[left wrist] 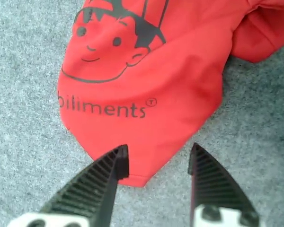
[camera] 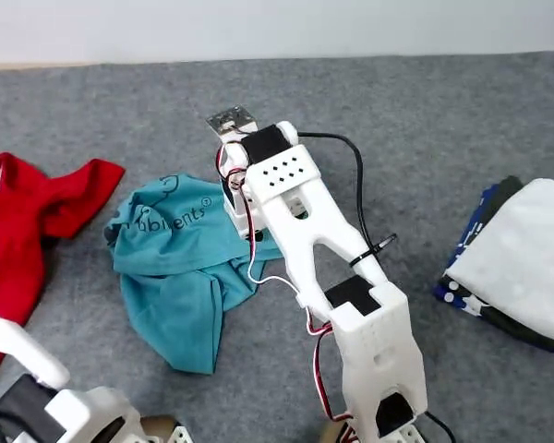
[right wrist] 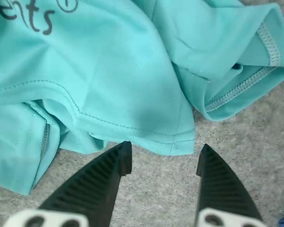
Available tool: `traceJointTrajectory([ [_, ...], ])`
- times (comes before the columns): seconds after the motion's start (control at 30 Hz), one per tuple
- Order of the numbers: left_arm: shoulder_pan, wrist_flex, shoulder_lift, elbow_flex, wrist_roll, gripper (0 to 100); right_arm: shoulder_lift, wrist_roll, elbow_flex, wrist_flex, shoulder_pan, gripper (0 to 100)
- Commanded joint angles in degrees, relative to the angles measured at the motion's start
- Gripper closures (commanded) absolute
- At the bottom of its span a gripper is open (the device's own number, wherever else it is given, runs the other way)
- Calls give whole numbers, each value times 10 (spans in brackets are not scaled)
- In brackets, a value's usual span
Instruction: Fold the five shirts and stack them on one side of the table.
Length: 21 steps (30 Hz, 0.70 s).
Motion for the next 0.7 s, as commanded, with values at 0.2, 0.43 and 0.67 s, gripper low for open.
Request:
traceJointTrajectory([
  [0.2,0,-6,-24,-2,-4,798,73,-7,-28,-16,23,768],
  [0.43,0,-5,-24,-2,-4,798,118,-4,-74,-9,42,779],
  [0.67,3,-5,-25,-2,-4,798,131,35,-121,-11,42,978],
])
